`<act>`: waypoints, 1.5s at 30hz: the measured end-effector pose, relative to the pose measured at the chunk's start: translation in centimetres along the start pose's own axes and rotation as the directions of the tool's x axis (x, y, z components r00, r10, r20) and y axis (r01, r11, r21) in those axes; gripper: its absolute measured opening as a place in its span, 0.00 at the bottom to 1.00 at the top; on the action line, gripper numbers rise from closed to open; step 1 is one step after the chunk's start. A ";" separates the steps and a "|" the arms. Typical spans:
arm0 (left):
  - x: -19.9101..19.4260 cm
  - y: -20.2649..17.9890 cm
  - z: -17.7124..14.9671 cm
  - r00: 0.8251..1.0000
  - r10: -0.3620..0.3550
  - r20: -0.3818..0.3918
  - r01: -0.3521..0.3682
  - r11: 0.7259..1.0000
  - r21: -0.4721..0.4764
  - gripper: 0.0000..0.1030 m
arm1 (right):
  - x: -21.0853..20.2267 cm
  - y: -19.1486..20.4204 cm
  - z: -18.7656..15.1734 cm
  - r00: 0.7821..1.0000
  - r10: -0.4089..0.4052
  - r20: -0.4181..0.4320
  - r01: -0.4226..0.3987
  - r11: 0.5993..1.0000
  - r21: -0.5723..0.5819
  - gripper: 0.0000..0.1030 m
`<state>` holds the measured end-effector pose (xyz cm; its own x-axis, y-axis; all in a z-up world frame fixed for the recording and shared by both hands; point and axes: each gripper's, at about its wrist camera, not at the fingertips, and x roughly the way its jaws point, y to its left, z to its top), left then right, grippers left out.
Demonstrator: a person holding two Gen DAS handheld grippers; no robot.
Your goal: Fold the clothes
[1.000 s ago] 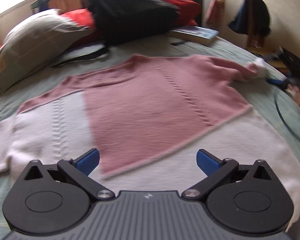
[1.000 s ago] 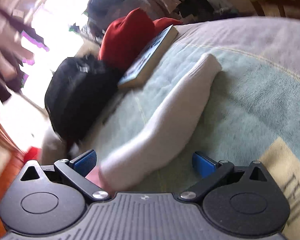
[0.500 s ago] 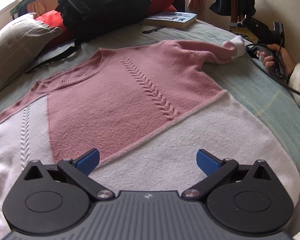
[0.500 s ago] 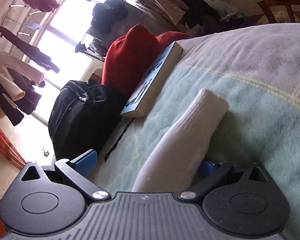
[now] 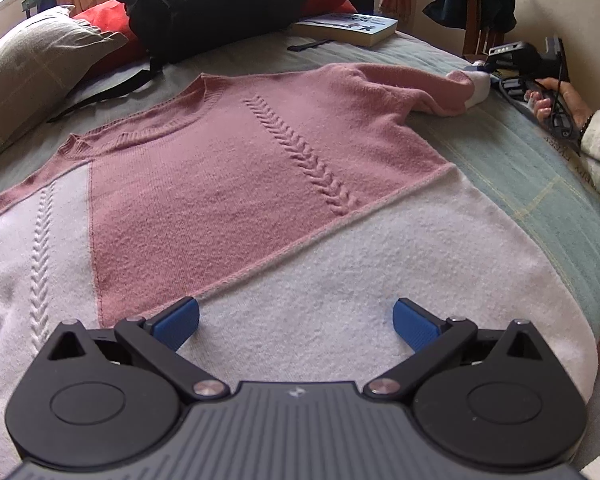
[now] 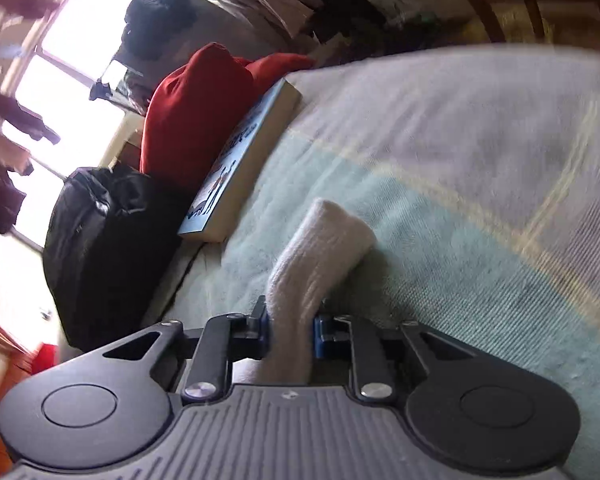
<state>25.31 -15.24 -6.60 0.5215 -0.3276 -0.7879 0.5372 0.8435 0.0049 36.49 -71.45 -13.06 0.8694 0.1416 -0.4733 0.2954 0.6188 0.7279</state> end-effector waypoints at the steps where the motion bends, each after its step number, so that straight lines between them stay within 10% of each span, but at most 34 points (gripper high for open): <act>1: 0.0 0.0 0.0 1.000 0.001 0.002 -0.001 1.000 0.002 0.99 | -0.7 0.6 0.2 1.000 -0.003 0.021 0.004 1.000 -0.023 0.22; 13: -0.4 0.0 -0.2 0.999 -0.022 0.025 0.022 1.000 -0.003 0.99 | -8.2 5.0 2.6 0.979 -0.031 0.203 0.075 0.975 -0.209 0.22; 19: -1.0 0.6 -0.4 0.999 -0.023 0.040 0.023 1.000 -0.013 0.99 | -8.5 3.1 2.3 0.917 -0.329 0.226 0.366 0.919 -0.149 0.35; 23: -1.2 0.9 -0.5 0.999 -0.022 0.049 0.023 1.000 -0.016 0.99 | -9.3 3.9 2.4 0.892 -0.373 0.256 0.418 0.896 -0.150 0.39; 30: -1.6 0.8 -0.5 0.997 -0.029 0.068 0.029 1.000 -0.011 0.99 | -4.4 11.5 -2.0 0.968 -0.248 0.033 0.226 0.808 -0.545 0.52; 35: -1.7 1.0 -0.6 0.997 -0.022 0.070 0.022 1.000 -0.013 0.99 | 0.1 15.0 -5.5 0.964 -0.250 -0.095 0.111 0.698 -0.708 0.52; 40: -1.7 1.3 -0.8 0.997 -0.023 0.078 0.025 1.000 -0.017 0.99 | 2.3 17.4 -6.5 0.961 -0.182 -0.210 -0.024 0.701 -0.713 0.52; 45: -1.4 1.3 -1.1 0.997 -0.036 0.073 0.037 0.999 -0.015 0.99 | 5.0 20.4 -8.5 0.921 -0.243 -0.305 -0.106 0.596 -0.796 0.52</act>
<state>24.51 -13.17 -6.15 0.5490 -0.3878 -0.7405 0.5458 0.8372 -0.0338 43.54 -51.60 -4.83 0.6081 0.2153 -0.7641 -0.2313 0.9688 0.0889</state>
